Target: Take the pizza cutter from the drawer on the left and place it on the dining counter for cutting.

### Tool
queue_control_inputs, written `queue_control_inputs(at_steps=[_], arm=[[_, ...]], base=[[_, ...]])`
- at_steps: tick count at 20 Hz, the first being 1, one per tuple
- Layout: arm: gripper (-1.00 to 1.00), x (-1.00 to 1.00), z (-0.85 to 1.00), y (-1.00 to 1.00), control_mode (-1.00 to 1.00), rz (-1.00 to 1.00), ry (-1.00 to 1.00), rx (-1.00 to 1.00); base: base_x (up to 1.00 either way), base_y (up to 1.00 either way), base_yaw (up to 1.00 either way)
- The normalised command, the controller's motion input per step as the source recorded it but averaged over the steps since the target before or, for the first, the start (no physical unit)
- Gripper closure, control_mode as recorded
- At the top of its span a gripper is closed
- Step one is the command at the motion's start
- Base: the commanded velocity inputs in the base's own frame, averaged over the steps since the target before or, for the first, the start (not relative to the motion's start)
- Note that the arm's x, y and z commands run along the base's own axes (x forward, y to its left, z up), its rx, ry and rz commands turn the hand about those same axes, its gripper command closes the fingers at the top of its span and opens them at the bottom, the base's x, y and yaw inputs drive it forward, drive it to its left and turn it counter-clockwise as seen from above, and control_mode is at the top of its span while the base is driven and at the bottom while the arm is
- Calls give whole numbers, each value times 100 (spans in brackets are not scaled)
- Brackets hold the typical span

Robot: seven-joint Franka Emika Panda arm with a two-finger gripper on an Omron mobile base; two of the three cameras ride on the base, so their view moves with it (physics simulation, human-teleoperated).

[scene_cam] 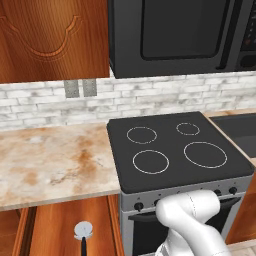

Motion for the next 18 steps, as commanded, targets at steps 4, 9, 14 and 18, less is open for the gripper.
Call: queue_control_inputs(at_steps=[4, 9, 14, 18], arm=[[-100, -62, 0, 1, -100, -1, 0, 0], [-100, -98, 24, 18, -100, -5, 0, -4], [-100, -49, 69, 30, -100, -3, 0, -4], [-100, -28, 93, 11, -100, -2, 0, 0]], base=[[0, 0, 0], [0, 0, 0], [0, 0, 0], [0, 0, 0]])
